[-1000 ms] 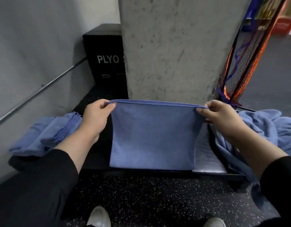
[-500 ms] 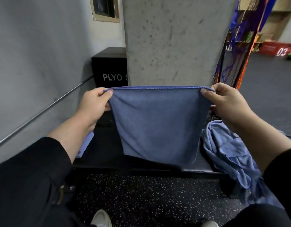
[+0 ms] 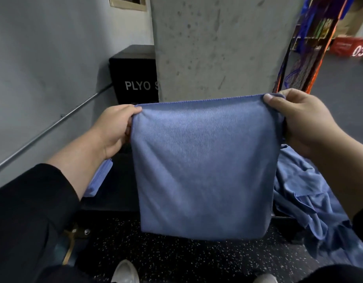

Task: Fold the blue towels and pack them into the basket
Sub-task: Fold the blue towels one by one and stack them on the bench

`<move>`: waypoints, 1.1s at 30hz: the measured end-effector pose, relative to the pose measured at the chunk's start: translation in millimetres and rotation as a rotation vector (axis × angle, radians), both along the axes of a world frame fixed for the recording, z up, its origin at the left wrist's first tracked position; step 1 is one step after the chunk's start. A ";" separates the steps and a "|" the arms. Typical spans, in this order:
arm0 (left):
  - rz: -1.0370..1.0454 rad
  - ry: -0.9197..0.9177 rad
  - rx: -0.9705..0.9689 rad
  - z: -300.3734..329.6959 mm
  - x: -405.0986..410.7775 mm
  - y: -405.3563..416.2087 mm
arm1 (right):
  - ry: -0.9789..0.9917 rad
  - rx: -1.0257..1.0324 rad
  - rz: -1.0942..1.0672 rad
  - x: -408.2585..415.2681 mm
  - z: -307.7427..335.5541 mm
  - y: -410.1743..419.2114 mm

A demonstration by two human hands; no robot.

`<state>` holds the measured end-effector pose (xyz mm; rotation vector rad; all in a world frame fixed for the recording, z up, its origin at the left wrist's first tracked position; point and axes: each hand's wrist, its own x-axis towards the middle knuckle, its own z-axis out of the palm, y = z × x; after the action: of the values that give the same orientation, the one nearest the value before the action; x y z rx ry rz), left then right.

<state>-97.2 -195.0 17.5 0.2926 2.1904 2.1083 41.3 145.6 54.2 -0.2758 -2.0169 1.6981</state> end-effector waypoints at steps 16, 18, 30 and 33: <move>-0.464 0.374 -1.311 -193.3 -23.8 64.6 | -0.628 1.000 0.400 -85.9 -230.8 -30.3; -0.634 0.308 -1.445 -212.0 -17.8 58.5 | -0.714 1.135 0.474 -75.6 -258.9 -26.9; -0.301 0.256 -1.267 -204.7 -12.3 44.2 | -0.509 1.112 0.467 -69.9 -260.3 -7.6; -0.046 0.276 -1.205 -205.1 -5.6 37.0 | -0.440 1.120 0.382 -60.5 -253.6 -2.3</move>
<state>-102.8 -158.0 -187.6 0.4926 3.0463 0.4489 -19.2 143.3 -199.3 0.1573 -3.1351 0.4377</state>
